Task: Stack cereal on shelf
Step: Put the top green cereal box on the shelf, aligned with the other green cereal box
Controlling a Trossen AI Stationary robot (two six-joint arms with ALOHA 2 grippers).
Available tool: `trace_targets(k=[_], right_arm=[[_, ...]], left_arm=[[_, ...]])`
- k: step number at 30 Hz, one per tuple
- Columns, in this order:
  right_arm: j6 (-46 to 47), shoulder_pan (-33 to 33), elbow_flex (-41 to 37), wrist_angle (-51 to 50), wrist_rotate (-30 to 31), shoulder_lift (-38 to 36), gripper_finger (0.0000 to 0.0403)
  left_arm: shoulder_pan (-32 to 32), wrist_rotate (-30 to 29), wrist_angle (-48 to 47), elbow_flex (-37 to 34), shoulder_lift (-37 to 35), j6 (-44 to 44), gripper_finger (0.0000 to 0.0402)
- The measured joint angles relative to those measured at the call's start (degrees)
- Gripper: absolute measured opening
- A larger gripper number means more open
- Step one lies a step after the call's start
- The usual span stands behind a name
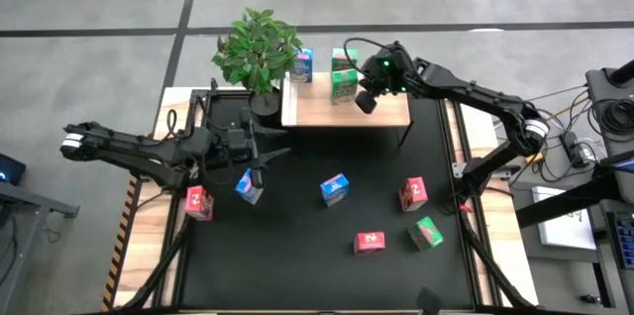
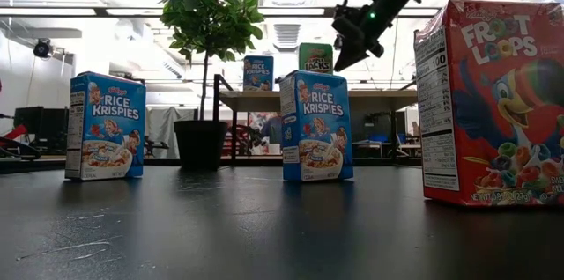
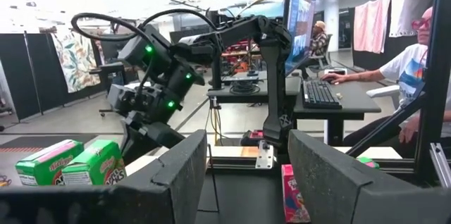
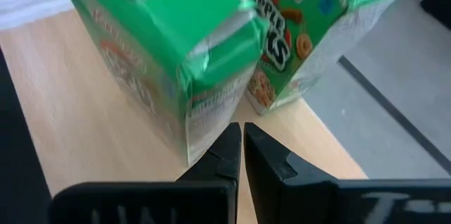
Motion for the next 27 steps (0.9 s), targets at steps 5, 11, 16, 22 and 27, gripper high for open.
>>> trace_targets(k=[5, 11, 16, 22, 27], right_arm=[[0.6, 0.74, 0.0, -0.12, -0.03, -0.17, 0.0009], [0.7, 1.51, 0.01, -0.63, 0.01, -0.59, 0.0009], [0.6, 1.49, 0.34, -4.34, 0.53, -4.21, 0.0009], [0.81, 2.95, -0.07, 3.97, -0.08, -9.23, 0.0009], [0.46, 3.57, -0.98, 16.39, -6.96, -7.09, 0.0009]], left_arm=[[0.01, 0.0, -0.2, 0.0, 0.05, 0.0, 0.0184], [0.01, 0.0, -0.48, 0.0, 0.79, -0.09, 0.0184], [0.0, 0.0, -2.43, -0.02, 1.2, -0.7, 0.0184], [0.01, 0.0, -3.02, -0.13, 2.05, 0.25, 0.0184], [0.01, 0.0, -3.16, -0.17, 2.82, 1.79, 0.0184]])
